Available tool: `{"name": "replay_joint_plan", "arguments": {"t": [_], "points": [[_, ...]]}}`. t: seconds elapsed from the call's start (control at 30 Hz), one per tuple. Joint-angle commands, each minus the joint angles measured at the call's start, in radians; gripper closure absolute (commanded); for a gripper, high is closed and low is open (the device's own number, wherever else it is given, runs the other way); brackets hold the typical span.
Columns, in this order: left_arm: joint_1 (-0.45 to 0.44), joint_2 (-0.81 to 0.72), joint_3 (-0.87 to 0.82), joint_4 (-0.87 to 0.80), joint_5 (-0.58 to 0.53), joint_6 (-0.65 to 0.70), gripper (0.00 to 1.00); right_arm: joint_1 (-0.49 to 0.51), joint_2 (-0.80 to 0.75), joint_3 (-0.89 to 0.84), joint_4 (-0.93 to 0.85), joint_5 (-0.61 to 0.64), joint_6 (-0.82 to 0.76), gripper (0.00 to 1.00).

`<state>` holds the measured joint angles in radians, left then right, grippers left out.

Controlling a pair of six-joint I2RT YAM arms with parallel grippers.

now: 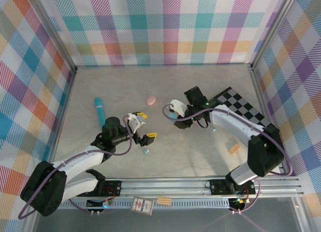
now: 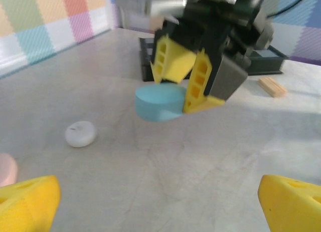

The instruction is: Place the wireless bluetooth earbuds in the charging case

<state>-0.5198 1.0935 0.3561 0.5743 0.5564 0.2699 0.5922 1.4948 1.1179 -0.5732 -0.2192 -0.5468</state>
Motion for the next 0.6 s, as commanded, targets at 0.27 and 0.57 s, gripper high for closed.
{"name": "replay_joint_plan", "arguments": {"t": [0.27, 0.57], "points": [[-0.067, 0.063, 0.14, -0.135, 0.252, 0.05, 0.01, 0.087, -0.141, 0.058, -0.224, -0.198, -0.113, 0.6], [-0.098, 0.094, 0.19, -0.168, 0.326, 0.043, 0.08, 0.124, -0.145, 0.103, -0.218, -0.285, -0.119, 0.6]]}}
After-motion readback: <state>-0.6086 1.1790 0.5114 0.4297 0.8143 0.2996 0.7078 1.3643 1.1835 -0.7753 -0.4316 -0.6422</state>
